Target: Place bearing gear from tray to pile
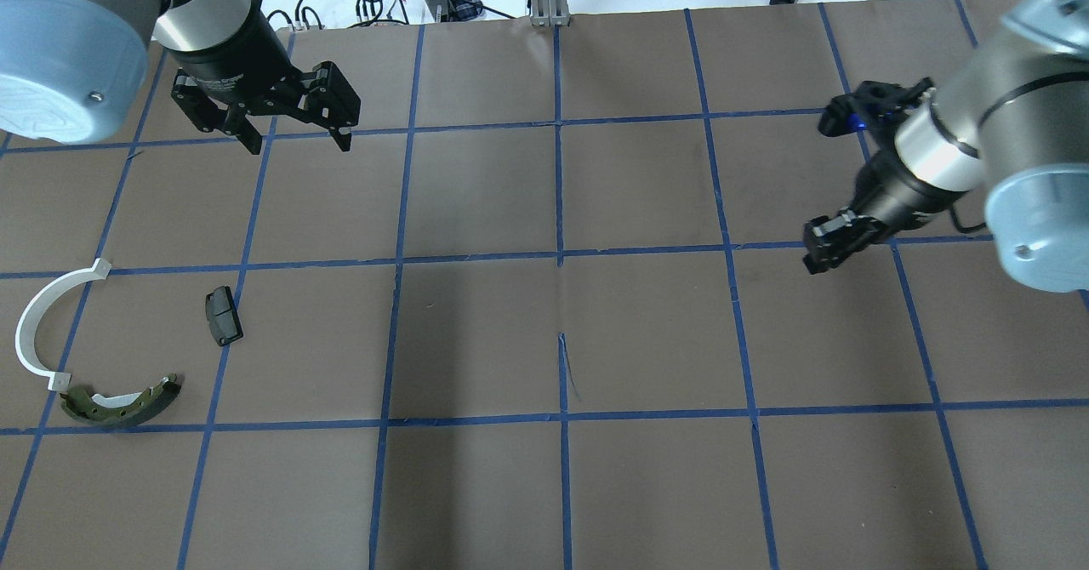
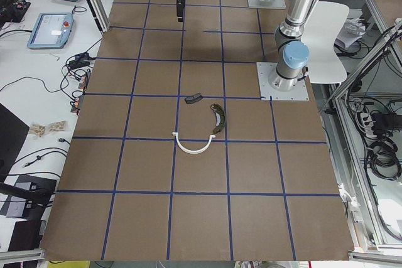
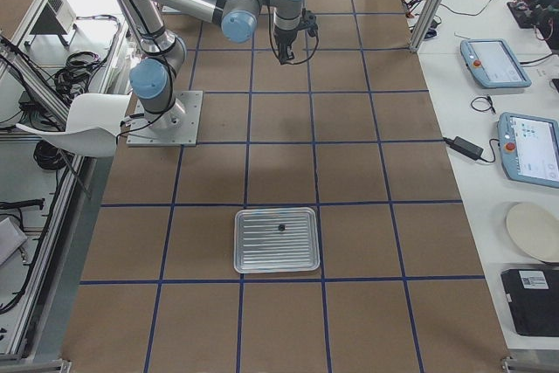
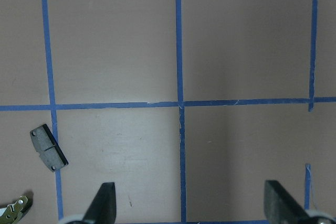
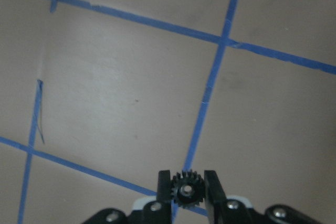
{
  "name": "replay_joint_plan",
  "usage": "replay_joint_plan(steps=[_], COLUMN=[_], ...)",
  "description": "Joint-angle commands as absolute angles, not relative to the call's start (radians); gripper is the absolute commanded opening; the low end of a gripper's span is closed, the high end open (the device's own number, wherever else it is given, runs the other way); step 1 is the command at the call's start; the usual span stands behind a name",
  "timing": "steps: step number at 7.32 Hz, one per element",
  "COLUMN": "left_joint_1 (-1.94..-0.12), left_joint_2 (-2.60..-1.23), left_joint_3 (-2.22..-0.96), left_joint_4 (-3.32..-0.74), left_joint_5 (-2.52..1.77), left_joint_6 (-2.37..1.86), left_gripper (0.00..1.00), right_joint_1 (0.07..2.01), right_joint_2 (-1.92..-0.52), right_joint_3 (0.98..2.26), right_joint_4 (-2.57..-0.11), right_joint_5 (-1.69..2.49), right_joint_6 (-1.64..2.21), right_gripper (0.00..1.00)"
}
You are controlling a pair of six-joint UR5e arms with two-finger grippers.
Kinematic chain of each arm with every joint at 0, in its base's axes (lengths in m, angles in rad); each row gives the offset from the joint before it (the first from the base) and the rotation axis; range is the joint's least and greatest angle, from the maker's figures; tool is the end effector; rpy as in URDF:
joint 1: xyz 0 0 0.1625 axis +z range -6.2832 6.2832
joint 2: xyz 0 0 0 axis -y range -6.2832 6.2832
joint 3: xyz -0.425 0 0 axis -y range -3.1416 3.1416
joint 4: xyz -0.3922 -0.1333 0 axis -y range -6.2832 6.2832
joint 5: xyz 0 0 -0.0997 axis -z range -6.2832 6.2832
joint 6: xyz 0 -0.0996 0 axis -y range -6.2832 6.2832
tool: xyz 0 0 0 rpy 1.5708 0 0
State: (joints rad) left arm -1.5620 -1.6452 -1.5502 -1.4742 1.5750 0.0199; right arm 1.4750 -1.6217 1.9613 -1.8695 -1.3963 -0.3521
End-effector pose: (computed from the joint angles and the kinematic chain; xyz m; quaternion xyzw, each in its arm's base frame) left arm -0.1282 -0.5282 0.4700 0.0055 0.9998 -0.0214 0.0024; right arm 0.1075 -0.4562 0.3542 -0.1255 0.9880 0.0005 0.0895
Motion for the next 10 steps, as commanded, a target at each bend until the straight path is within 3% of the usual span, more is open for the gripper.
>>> replay_joint_plan(steps=[1,3,5,6,7,9,10], left_joint_1=[-1.563,-1.563,-1.563,-1.562,-1.562,-1.559,-1.559], left_joint_2=[-1.641,-1.638,-1.647,-1.646,-1.643,-1.643,-1.650], left_joint_3=[-1.552,-1.555,-1.552,-1.551,-1.557,-1.559,-1.559], left_joint_4=[-1.474,-1.474,-1.474,-1.473,-1.474,-1.465,-1.460], left_joint_5=[1.574,1.574,1.574,1.572,1.575,1.575,1.575], left_joint_6=[0.021,0.028,0.017,0.026,0.020,0.038,0.029], left_gripper=[1.00,1.00,1.00,1.00,1.00,1.00,1.00], right_joint_1=[1.722,1.860,1.925,1.927,1.925,1.878,1.809], right_joint_2=[-1.434,-1.268,-1.175,-1.166,-1.169,-1.227,-1.312], right_joint_3=[1.953,1.928,1.922,1.921,1.914,1.856,1.817], right_joint_4=[-2.175,-2.446,-2.512,-2.514,-2.510,-2.417,-2.244], right_joint_5=[-1.359,-1.371,-1.377,-1.376,-1.376,-1.378,-1.376], right_joint_6=[0.082,0.334,0.411,0.411,0.407,0.379,0.282], right_gripper=[0.20,0.24,0.25,0.46,0.99,1.00,1.00])
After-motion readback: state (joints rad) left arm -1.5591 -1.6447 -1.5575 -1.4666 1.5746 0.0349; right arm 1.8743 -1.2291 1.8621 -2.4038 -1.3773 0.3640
